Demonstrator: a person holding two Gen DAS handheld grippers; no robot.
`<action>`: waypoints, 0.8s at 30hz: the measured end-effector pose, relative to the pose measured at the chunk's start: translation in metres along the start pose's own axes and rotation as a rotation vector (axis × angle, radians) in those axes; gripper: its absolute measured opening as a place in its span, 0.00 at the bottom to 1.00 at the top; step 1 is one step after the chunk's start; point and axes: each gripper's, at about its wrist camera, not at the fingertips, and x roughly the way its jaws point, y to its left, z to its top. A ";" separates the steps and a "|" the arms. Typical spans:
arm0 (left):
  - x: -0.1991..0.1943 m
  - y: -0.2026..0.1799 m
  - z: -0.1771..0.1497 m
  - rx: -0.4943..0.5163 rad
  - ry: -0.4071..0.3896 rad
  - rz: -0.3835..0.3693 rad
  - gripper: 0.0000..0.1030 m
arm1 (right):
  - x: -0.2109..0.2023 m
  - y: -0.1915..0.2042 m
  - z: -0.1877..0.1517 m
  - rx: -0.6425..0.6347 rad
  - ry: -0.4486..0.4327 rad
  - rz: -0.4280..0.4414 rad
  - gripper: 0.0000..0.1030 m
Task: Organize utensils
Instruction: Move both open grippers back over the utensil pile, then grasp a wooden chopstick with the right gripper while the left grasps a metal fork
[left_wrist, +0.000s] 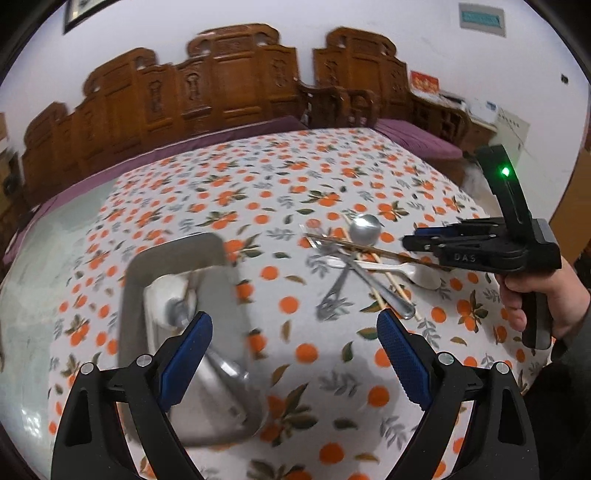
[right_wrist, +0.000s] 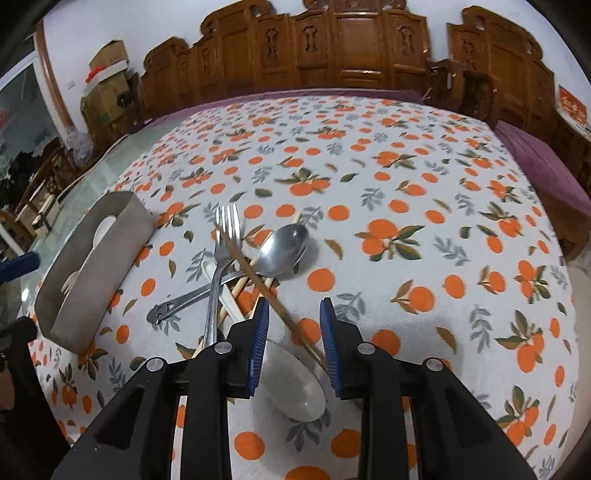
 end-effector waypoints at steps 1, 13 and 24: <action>0.005 -0.004 0.002 0.004 0.009 -0.005 0.85 | 0.004 0.001 0.000 -0.011 0.010 0.001 0.30; 0.041 -0.015 0.010 -0.006 0.088 -0.026 0.84 | 0.030 0.014 0.003 -0.108 0.076 -0.003 0.18; 0.063 -0.027 0.015 -0.027 0.136 -0.041 0.82 | 0.003 0.014 0.006 -0.118 0.017 0.114 0.06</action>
